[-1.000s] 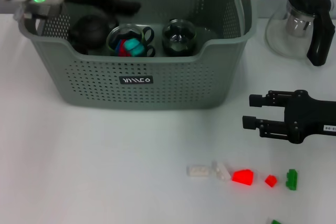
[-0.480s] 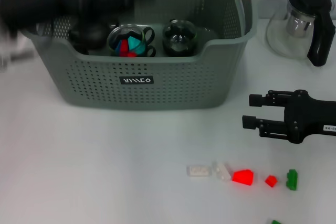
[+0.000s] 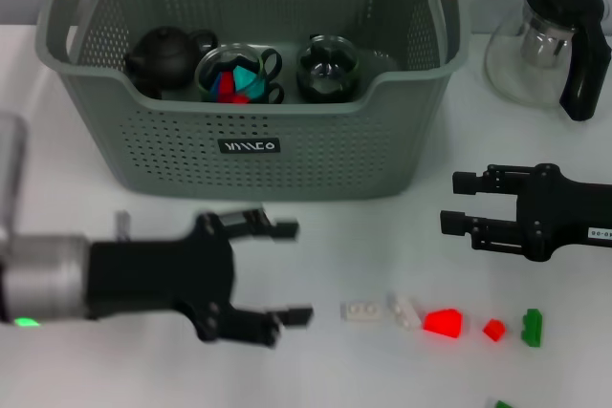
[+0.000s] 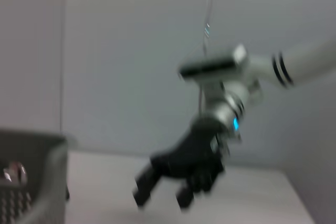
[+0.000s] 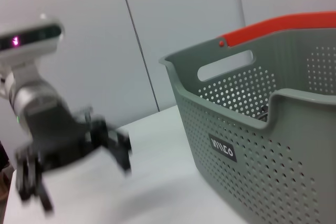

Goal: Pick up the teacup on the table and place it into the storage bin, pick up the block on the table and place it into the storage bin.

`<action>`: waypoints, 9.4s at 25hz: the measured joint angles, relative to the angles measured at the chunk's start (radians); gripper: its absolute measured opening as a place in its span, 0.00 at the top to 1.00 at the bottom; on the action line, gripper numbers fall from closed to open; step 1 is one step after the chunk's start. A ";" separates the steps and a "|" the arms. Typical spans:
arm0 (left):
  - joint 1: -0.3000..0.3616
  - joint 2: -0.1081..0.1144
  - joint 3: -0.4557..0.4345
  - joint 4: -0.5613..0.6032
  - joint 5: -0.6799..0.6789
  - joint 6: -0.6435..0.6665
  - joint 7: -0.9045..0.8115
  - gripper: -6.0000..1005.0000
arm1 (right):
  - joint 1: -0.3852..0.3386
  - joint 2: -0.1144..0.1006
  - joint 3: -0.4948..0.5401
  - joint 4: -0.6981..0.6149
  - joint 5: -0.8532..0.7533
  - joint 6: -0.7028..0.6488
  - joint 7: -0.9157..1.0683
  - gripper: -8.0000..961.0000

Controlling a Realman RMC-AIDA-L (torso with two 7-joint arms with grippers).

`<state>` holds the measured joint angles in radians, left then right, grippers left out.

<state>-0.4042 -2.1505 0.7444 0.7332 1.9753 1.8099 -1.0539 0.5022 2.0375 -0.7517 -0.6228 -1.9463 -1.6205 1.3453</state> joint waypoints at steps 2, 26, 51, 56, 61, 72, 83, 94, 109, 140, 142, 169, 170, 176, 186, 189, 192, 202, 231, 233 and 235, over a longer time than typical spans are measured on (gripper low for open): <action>-0.001 -0.015 0.023 -0.040 0.025 -0.066 0.068 0.14 | 0.000 0.001 0.000 0.000 0.000 0.000 0.000 0.32; -0.188 -0.028 0.185 -0.396 0.015 -0.562 0.256 0.46 | -0.002 0.003 0.000 0.000 0.000 -0.001 0.000 0.32; -0.213 -0.028 0.258 -0.425 0.012 -0.622 0.268 0.62 | 0.001 0.003 0.000 0.000 0.000 0.002 0.000 0.32; -0.208 -0.028 0.256 -0.420 -0.027 -0.605 0.262 0.71 | 0.000 0.001 0.000 0.000 0.000 0.002 0.000 0.32; -0.198 -0.018 0.231 -0.391 -0.031 -0.518 0.211 0.81 | -0.001 -0.001 0.000 0.000 0.001 0.002 0.003 0.32; -0.165 0.086 -0.230 -0.158 -0.074 0.114 0.002 0.81 | -0.001 -0.002 0.000 0.000 0.001 0.001 0.003 0.32; -0.333 0.154 -0.079 0.246 0.049 -0.365 -0.752 0.81 | -0.008 -0.001 0.000 0.000 0.000 -0.007 0.003 0.32; -0.381 0.085 0.138 0.310 0.508 -0.565 -0.898 0.76 | 0.000 0.000 0.000 0.000 0.000 0.001 0.003 0.32; -0.161 0.059 -0.019 0.385 -0.178 -0.413 -0.697 0.44 | 0.001 0.004 0.000 0.000 0.002 0.017 0.003 0.32; 0.019 0.002 -0.205 -0.114 0.088 -0.068 0.118 0.37 | -0.015 -0.015 -0.004 -0.192 -0.202 -0.157 0.218 0.33; 0.014 0.000 -0.206 -0.122 0.084 -0.079 0.118 0.37 | -0.005 -0.019 -0.006 -0.283 -0.274 -0.192 0.322 0.33; -0.016 -0.007 -0.270 -0.193 0.059 -0.130 0.119 0.37 | 0.182 0.064 -0.434 -0.515 -0.798 -0.173 0.719 0.33; -0.016 -0.006 -0.270 -0.193 0.059 -0.132 0.118 0.37 | 0.178 0.064 -0.445 -0.517 -0.798 -0.168 0.724 0.33; -0.016 -0.006 -0.273 -0.204 0.059 -0.161 0.116 0.37 | 0.162 0.067 -0.529 -0.519 -0.799 -0.119 0.747 0.33; -0.014 -0.004 -0.298 -0.223 0.059 -0.186 0.116 0.37 | 0.152 0.067 -0.646 -0.520 -0.789 -0.052 0.783 0.33; -0.013 -0.003 -0.301 -0.223 0.059 -0.192 0.115 0.37 | 0.152 0.068 -0.676 -0.520 -0.788 -0.041 0.796 0.33; -0.013 -0.003 -0.309 -0.222 0.059 -0.193 0.115 0.37 | 0.153 0.069 -0.702 -0.520 -0.787 -0.034 0.812 0.33; -0.013 -0.002 -0.312 -0.222 0.059 -0.193 0.115 0.37 | 0.153 0.069 -0.739 -0.512 -0.787 -0.022 0.830 0.33; -0.014 0.005 -0.347 -0.220 0.059 -0.193 0.115 0.37 | 0.047 0.049 0.086 -0.602 -0.002 -0.271 0.391 0.55; -0.014 0.005 -0.347 -0.220 0.059 -0.194 0.115 0.37 | 0.063 0.052 0.087 -0.576 0.046 -0.247 0.393 0.55; -0.015 0.004 -0.347 -0.221 0.059 -0.194 0.115 0.37 | 0.097 0.058 0.081 -0.570 0.083 -0.214 0.409 0.55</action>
<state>-0.4192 -2.1464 0.3973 0.5124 2.0341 1.6159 -0.9388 0.5987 2.0959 -0.6711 -1.1930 -1.8632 -1.8344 1.7547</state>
